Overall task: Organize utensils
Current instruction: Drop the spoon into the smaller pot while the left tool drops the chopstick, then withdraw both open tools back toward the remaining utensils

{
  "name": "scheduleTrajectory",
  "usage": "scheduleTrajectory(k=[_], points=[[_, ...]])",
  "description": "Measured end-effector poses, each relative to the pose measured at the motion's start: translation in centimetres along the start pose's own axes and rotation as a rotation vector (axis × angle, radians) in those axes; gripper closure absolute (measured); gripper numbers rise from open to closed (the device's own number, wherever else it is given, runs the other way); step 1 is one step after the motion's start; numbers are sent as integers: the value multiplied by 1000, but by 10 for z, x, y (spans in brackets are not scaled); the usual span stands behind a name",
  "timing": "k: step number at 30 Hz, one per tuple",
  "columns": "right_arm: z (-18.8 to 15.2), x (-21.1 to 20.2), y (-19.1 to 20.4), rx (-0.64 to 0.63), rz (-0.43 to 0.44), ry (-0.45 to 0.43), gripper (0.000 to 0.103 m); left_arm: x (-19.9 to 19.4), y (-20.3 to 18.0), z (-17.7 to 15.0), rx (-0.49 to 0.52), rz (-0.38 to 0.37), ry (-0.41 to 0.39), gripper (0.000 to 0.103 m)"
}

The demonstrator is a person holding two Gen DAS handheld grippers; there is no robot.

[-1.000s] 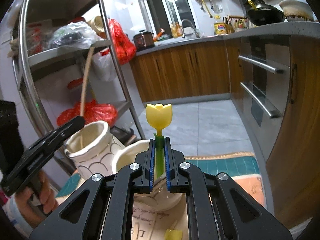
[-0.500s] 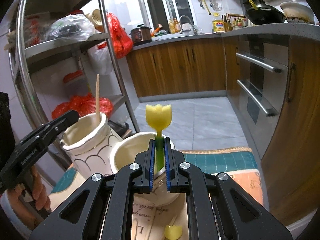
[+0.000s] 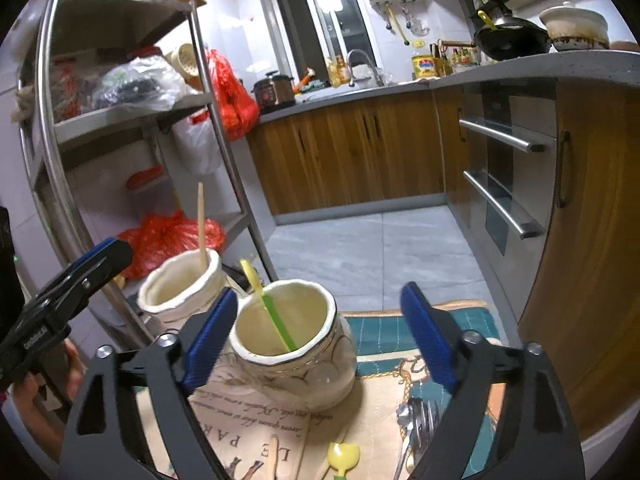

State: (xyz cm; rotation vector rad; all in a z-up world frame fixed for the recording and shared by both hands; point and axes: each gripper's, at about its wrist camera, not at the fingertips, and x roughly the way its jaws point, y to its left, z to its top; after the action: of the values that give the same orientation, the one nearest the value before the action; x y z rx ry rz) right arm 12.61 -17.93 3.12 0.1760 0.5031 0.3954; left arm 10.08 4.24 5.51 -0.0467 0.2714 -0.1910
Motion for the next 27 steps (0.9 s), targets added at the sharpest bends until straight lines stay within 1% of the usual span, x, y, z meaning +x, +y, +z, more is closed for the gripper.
scheduleTrajectory(k=[1,2,5,19,24,27], points=[[0,-3,0,1,0,-7,9,-4,0,0,-3,3,-6,12],[1,-7,1,0,1,-18,8,-8,0,0,-4,3,-10,9],[2,-19,3,-13,-11,-40,6,-20,-1,2,-1,10,-16,6],[-2,-68,0,-44,-76,-86,5,-67,-6,3,8,16,0,6],[-7,-82,-7,-41,-107,-82,5,-78,-9,-4,22,15,19,6],[-11,-87,-14,-36,-126,-71,5,-80,-13,-11,28,6,48,6]])
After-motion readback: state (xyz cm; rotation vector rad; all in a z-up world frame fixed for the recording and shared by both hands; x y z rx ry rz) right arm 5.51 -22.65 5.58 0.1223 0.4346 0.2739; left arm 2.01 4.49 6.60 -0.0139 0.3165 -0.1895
